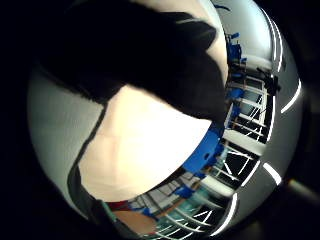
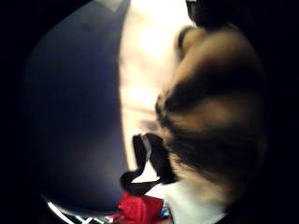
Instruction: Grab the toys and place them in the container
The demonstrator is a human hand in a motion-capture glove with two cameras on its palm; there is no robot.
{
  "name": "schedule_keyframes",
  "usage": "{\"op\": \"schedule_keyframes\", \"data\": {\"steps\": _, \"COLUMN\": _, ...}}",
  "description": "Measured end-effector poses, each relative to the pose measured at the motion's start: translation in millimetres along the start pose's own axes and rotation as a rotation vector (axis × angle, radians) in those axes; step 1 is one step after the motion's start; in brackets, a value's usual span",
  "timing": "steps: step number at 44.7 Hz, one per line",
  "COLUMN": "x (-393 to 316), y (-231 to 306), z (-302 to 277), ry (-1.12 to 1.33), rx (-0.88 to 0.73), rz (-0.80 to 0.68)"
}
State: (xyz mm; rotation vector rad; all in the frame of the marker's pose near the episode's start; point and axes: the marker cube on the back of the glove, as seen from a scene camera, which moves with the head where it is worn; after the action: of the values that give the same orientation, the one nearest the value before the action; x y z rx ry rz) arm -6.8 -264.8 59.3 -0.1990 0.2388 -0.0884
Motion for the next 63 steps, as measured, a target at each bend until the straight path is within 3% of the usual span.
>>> {"op": "schedule_keyframes", "data": {"steps": 23, "x": 22, "y": 19, "z": 8, "ry": -0.133, "rx": 0.176, "rz": 0.123}}
{"op": "schedule_keyframes", "data": {"steps": 36, "x": 63, "y": 63, "z": -55, "ry": -0.216, "rx": 0.294, "rz": 0.172}}
{"op": "schedule_keyframes", "data": {"steps": 44, "x": 34, "y": 83, "z": -104, "ry": -0.234, "rx": 0.36, "rz": 0.092}}
{"op": "schedule_keyframes", "data": {"steps": 51, "x": -33, "y": 94, "z": -133, "ry": -0.249, "rx": 0.405, "rz": -0.062}}
{"op": "schedule_keyframes", "data": {"steps": 63, "x": -123, "y": 100, "z": -165, "ry": -0.257, "rx": 0.464, "rz": -0.198}}
